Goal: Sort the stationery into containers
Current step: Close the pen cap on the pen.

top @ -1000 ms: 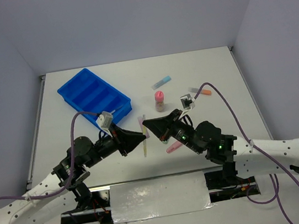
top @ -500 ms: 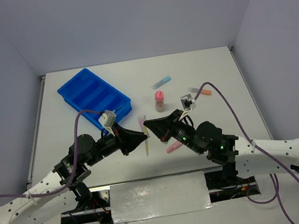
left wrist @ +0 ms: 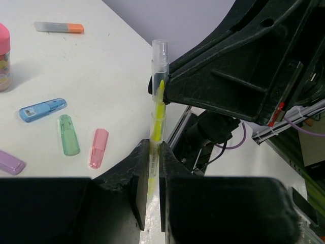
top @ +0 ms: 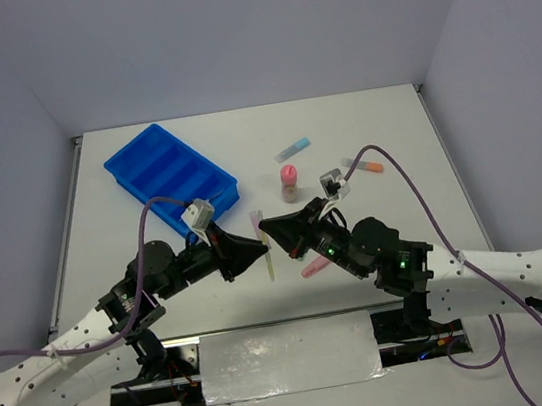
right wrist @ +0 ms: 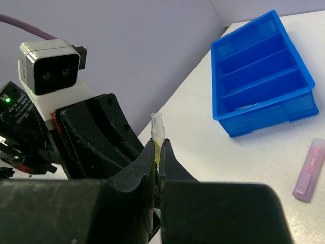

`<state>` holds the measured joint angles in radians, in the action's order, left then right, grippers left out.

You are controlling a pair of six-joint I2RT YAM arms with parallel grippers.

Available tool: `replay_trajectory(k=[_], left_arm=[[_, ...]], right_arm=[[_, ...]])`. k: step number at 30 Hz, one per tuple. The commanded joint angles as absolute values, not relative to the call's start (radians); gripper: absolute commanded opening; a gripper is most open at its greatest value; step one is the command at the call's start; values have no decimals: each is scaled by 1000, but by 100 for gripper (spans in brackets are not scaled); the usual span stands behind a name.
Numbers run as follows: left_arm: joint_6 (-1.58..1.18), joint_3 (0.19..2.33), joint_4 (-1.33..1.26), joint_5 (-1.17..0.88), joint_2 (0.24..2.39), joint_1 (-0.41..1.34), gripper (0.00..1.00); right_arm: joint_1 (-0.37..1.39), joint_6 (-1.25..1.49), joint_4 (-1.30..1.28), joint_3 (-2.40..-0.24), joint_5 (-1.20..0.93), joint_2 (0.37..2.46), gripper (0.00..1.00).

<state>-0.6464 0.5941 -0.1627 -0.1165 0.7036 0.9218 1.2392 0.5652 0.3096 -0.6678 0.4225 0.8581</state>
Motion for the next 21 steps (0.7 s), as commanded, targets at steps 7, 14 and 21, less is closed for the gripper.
replay_trajectory(k=[7,14,21], left_arm=[[-606,649,-161,-89,713,914,0],[-604,643,-175,-81,687,914,0],[-586,649,-183,-92,666,913,0]], right_arm=[[1262,522,282,-732,377,853,1],[1264,448,307,-719,327,851,4],[1266,385,371,-684,249,858,11]])
